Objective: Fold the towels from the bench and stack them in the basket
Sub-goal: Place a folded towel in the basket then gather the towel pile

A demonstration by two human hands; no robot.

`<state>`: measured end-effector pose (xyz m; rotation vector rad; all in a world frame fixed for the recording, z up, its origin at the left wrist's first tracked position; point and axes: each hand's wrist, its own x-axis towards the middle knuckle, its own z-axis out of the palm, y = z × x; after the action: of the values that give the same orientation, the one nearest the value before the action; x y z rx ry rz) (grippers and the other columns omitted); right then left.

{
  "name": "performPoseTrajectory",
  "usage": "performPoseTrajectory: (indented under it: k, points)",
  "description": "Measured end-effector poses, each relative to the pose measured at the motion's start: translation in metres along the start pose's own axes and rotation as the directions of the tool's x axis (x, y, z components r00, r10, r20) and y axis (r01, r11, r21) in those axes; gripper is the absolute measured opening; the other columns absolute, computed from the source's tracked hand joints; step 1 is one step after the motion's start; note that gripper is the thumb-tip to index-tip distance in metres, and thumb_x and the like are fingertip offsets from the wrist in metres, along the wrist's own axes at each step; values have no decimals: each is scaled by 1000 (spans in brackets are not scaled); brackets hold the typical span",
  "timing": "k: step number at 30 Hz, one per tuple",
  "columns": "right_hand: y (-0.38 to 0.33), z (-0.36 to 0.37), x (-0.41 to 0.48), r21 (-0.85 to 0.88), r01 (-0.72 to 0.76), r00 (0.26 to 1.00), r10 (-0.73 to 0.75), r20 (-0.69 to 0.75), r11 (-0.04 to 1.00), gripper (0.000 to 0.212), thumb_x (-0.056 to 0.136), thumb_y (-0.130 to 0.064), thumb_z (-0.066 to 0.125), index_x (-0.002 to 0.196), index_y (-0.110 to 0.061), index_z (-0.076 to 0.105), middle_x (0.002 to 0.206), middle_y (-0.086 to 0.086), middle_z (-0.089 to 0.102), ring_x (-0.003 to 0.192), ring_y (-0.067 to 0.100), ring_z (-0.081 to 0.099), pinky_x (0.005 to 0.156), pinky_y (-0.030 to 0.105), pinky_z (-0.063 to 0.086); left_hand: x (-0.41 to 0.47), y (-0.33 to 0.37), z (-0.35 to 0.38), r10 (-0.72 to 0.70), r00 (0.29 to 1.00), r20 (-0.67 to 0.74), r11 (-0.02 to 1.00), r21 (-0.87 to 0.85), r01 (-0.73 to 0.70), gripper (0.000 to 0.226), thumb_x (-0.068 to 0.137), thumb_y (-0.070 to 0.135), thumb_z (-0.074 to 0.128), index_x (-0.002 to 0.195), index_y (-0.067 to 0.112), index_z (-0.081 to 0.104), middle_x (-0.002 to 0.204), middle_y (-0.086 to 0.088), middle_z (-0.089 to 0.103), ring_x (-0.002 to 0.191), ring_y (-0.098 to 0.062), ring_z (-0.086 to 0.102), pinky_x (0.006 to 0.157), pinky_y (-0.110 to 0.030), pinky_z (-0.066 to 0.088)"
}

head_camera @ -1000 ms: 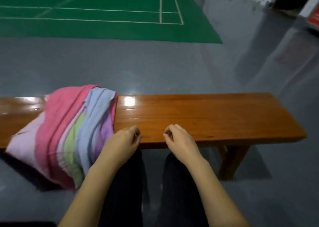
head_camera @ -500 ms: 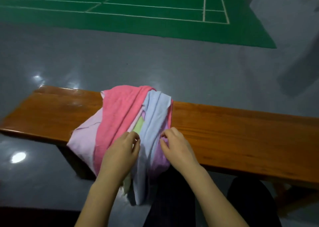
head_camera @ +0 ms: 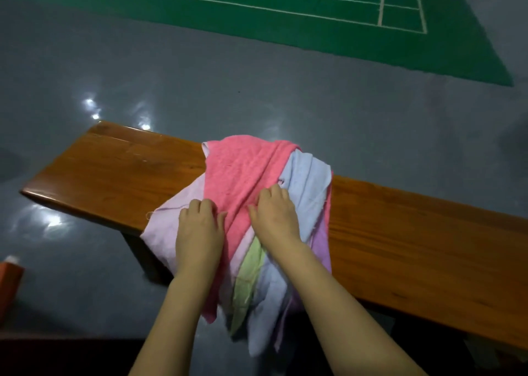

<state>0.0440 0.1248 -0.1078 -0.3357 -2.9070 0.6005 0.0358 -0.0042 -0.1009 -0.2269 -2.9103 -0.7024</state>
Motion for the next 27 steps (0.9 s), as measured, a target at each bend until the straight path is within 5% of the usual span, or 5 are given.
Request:
performPoseTrajectory:
  k: [5,9,17,21,27]
  points:
    - [2,-7,7,-52,21,996,-16,85,998,27,98,-20,46,116,0,52,124,18,49,120,33,41,98,38,30,11,0,-8,-91,994,65,986,-134,99,18,89,18,60,79,7,51,85,-16,57,85,-35,52,74,-45,40]
    - [-10,-40,0,341,19,998,3,-64,940,11,99,-14,43,98,-5,48,108,16,51,95,27,47,81,32,30,13,30,-47,-238,971,-2,926,-303,226,19,100,18,40,84,9,44,78,-7,50,78,-24,48,63,-34,34]
    - [-22,-80,-17,981,-109,978,195,77,158,14,95,-15,54,82,-20,55,72,-3,54,70,11,48,69,27,42,-20,70,-56,-190,921,340,448,-805,389,88,68,82,50,122,12,50,99,-1,67,89,-19,63,86,-35,46]
    - [-4,-83,-38,966,-141,984,135,114,215,15,91,-5,58,83,-14,67,79,-1,66,76,7,59,75,17,48,-44,74,-34,-106,953,286,529,-795,297,11,90,16,61,99,24,64,85,8,71,82,-8,67,75,-26,55]
    - [15,-94,-66,926,-330,934,208,292,183,28,96,-40,45,95,-22,66,100,-10,68,95,-3,62,85,13,46,-43,112,-61,-117,935,335,81,-935,345,29,97,13,47,123,4,59,113,-15,68,105,-26,65,93,-39,53]
